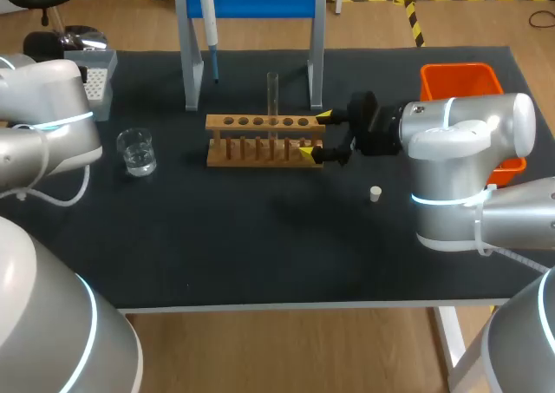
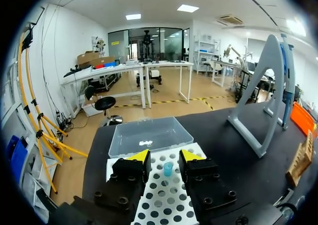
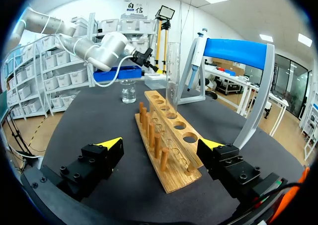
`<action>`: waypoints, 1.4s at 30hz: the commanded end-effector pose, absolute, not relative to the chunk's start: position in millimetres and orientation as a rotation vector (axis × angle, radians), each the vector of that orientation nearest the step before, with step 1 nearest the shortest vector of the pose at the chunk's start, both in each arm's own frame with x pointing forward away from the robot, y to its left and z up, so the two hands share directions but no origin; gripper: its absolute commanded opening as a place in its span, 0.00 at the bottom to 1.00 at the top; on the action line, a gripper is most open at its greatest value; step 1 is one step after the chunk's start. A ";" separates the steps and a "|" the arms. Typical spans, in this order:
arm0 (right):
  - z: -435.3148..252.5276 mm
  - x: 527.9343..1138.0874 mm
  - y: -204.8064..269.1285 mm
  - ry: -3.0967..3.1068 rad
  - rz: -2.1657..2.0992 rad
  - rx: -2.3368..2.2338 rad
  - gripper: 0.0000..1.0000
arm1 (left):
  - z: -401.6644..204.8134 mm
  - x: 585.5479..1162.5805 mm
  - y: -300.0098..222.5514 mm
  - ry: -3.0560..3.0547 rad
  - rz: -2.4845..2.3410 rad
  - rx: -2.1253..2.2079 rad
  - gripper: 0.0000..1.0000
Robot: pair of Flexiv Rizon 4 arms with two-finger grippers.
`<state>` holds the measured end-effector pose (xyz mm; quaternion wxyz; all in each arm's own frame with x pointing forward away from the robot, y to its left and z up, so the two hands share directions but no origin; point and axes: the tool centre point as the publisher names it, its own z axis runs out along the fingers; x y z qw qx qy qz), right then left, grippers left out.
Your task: Invert the test tube, pick up the pipette, mount the tip to pipette, aspirate from beaker and dispense into the tube, eject the tip, return the pipette, and cap with the stopper.
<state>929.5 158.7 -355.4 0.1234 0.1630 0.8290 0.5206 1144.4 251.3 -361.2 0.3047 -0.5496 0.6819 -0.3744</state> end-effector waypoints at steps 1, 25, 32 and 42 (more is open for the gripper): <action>-355.2 929.8 157.9 2.420 1.518 0.474 1.00 | -364.3 1148.8 251.1 1.800 -0.989 -1.458 0.34; -355.2 929.8 157.9 2.420 1.518 0.474 1.00 | -372.1 1148.2 254.3 1.785 -0.989 -1.505 0.22; -355.2 929.8 157.9 2.420 1.518 0.474 1.00 | -373.8 1148.2 254.3 1.789 -0.987 -1.508 0.05; -355.2 929.8 157.9 2.420 1.518 0.474 1.00 | -374.5 1148.3 254.4 1.790 -0.986 -1.506 0.00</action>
